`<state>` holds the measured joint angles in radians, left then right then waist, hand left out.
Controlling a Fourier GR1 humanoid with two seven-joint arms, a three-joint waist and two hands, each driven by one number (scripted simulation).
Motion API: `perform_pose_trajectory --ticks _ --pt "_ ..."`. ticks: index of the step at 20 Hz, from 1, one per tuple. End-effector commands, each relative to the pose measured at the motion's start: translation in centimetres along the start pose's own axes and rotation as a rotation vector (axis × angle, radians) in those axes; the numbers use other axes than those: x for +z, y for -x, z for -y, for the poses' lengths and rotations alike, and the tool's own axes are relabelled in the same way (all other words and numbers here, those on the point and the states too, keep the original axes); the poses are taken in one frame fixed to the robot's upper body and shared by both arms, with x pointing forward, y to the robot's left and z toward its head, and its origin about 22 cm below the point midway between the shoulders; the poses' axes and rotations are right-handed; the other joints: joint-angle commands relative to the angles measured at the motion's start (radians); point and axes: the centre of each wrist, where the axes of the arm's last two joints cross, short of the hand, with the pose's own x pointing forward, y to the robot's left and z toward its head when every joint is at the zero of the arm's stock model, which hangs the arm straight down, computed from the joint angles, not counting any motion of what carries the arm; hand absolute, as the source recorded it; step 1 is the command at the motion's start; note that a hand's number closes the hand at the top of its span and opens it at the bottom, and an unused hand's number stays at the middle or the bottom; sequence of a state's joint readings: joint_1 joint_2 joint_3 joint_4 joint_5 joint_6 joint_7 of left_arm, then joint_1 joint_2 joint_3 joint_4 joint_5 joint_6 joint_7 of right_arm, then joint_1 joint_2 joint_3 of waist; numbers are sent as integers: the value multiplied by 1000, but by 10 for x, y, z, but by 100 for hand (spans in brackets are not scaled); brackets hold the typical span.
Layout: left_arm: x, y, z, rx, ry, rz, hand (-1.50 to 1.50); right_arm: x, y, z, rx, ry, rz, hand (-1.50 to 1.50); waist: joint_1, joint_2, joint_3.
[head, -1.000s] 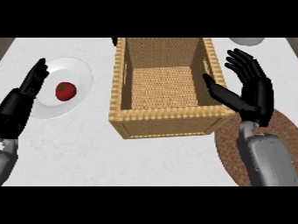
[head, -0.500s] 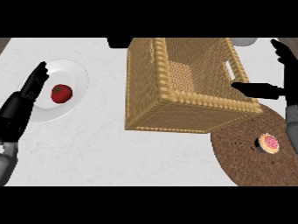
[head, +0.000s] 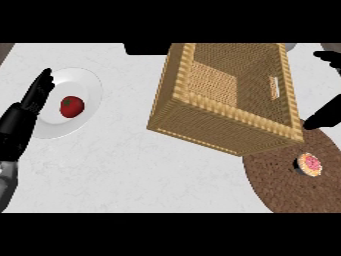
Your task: Pick the cupcake from the placemat and place it in the basket
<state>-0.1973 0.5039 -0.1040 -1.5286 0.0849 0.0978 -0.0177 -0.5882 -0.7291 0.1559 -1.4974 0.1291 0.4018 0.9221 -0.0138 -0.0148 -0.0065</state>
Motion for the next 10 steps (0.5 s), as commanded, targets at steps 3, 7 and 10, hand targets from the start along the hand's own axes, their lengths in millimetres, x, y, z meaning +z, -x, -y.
perform_pose_trajectory --ticks 3,7,10 --pt "3 -8 7 14 13 8 0 18 -5 35 103 -173 -107 -150 7 6 5" --pt "0 -6 1 0 -11 29 0 14 10 32 115 -217 -141 -150 7 10 5" --pt "7 7 3 13 -10 3 0 20 19 29 125 -231 -160 -150 4 10 5"
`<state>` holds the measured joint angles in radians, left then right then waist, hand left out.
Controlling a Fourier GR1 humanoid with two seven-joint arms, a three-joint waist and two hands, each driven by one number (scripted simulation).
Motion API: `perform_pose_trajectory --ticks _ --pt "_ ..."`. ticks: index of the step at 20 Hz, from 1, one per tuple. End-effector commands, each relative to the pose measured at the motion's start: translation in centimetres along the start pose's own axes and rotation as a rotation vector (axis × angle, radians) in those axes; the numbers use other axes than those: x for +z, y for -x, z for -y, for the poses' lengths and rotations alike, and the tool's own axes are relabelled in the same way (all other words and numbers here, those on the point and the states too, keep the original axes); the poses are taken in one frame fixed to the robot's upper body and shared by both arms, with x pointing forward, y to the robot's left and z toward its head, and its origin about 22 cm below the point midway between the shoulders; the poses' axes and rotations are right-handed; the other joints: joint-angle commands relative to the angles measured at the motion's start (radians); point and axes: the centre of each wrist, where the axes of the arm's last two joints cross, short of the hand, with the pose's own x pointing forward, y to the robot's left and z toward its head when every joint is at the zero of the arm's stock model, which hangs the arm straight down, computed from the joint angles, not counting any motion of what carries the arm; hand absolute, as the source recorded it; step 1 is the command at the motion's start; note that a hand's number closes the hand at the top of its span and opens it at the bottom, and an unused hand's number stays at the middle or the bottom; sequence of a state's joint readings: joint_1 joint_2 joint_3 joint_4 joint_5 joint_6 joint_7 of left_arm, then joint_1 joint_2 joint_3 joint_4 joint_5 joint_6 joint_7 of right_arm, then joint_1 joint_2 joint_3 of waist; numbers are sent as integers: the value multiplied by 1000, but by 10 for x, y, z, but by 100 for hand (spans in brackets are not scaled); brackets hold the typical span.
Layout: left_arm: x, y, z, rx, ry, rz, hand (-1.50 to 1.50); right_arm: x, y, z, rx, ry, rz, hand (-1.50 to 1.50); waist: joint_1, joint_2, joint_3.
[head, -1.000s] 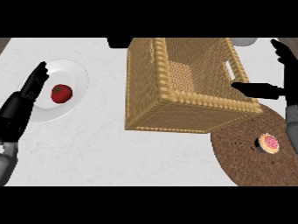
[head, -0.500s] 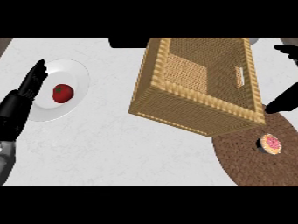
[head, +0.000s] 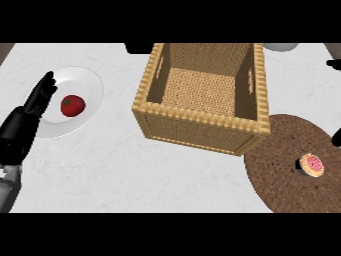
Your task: Pick the cupcake from the placemat and place it in the basket
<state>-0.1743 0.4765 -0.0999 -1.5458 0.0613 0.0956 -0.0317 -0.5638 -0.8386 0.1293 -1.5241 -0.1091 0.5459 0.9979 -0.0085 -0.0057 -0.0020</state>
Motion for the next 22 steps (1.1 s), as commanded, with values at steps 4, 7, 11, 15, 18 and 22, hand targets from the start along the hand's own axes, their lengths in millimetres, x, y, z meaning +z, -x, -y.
perform_pose_trajectory --ticks 4,7,11,15,18,22 --pt "1 -1 0 -2 -5 1 0 -6 16 -19 74 -83 -130 -150 8 4 2" --pt "10 -5 1 -14 12 -17 0 -13 27 -25 121 -126 -177 -150 14 3 2" --pt "13 0 6 -16 0 11 0 -27 39 -47 130 -176 -194 -150 13 4 2" --pt "1 -5 0 13 8 -14 0 -32 43 -68 134 -181 -219 -150 9 4 2" --pt "-25 -3 1 12 -4 8 0 -39 49 -77 146 -175 -221 -150 3 7 2" --pt "-12 -9 5 -2 1 23 0 -30 62 -79 135 -140 -213 -150 4 4 2"
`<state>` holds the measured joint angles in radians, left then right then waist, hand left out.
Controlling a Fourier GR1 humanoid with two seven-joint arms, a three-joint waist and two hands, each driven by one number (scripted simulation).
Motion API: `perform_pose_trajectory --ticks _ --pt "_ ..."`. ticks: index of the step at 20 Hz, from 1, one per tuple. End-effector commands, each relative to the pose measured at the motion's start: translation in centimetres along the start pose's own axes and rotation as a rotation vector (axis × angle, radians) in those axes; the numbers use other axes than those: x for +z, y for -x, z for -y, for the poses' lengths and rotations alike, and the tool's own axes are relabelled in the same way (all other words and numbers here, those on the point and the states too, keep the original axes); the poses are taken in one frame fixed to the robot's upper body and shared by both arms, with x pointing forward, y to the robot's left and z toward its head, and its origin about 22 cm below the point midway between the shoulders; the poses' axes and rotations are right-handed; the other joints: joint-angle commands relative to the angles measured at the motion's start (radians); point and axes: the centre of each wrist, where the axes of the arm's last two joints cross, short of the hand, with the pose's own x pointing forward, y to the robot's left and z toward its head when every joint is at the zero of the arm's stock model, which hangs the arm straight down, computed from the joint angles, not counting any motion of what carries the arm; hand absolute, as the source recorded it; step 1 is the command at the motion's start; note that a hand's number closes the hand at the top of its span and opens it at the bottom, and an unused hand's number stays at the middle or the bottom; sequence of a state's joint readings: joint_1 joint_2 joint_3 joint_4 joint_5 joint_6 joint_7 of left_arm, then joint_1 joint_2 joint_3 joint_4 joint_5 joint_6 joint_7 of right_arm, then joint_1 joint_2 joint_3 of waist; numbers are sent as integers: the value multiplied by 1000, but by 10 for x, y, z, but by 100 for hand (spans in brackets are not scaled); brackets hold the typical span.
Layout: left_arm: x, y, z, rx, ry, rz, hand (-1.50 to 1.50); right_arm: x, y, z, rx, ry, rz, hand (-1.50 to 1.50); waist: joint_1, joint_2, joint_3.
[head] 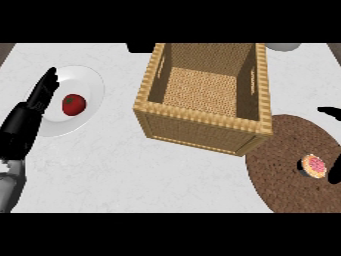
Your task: Pick the cupcake from the placemat and place it in the basket
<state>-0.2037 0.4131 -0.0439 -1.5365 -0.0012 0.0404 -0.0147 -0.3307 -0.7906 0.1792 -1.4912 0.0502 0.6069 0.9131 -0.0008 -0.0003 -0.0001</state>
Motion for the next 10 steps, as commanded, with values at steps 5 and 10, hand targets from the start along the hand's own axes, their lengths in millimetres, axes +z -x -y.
perform_pose_trajectory --ticks 5,10 --pt "-6 -11 4 1 -12 -8 0 -11 8 -27 4 30 -32 -150 -1 0 0" --pt "16 5 9 0 23 -8 0 -36 8 -55 18 42 -39 -150 7 1 0"
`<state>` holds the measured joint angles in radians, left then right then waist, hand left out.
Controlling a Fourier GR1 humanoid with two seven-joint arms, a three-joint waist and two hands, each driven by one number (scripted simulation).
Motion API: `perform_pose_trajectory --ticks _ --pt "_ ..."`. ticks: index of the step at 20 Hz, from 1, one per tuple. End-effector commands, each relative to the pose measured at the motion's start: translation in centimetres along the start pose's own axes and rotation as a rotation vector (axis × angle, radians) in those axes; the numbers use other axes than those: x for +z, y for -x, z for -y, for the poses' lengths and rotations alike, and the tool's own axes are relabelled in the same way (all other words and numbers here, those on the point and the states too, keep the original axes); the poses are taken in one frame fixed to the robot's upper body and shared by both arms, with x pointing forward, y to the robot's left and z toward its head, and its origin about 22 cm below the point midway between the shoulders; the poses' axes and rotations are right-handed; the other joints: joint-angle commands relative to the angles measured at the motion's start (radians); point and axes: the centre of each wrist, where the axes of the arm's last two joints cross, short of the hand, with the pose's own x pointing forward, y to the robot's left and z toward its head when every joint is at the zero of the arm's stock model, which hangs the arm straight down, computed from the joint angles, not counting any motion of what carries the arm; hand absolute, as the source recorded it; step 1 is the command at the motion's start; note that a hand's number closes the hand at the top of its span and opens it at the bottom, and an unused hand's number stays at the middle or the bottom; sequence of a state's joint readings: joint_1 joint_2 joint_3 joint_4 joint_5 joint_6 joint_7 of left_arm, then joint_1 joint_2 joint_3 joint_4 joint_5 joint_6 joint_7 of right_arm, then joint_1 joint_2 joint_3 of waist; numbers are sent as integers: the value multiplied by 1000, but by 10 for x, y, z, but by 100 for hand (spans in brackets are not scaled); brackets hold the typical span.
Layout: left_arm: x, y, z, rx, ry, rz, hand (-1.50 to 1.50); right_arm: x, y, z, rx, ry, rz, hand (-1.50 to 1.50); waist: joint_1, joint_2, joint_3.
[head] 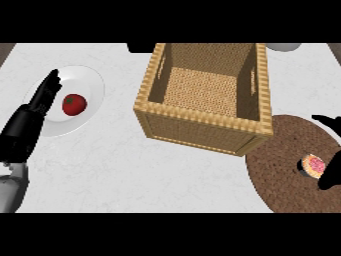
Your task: Pick the cupcake from the placemat and place it in the basket
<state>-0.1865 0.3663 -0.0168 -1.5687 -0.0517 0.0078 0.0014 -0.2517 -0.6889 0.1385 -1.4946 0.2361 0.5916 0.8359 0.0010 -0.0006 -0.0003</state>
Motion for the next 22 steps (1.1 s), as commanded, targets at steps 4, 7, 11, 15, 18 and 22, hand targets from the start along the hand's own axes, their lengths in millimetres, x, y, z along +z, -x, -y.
perform_pose_trajectory --ticks 4,7,11,15,18,22 --pt "-5 19 -3 -5 -22 -6 0 11 16 -14 -23 21 -31 -150 -8 0 0" --pt "-6 1 -16 -2 -3 -10 0 -5 6 -14 -48 21 -17 -150 -1 0 0" --pt "-18 6 -1 17 5 -12 0 -9 -1 -36 -39 7 -25 -150 -5 1 0" --pt "0 -3 3 -18 -2 5 0 -20 5 -37 -40 -5 -40 -150 0 0 0" --pt "-4 9 10 7 -4 -2 0 -20 6 -47 -33 -18 -49 -150 -2 0 0" --pt "3 5 1 3 -14 -24 0 -41 16 -51 -37 -22 -68 -150 2 1 0"
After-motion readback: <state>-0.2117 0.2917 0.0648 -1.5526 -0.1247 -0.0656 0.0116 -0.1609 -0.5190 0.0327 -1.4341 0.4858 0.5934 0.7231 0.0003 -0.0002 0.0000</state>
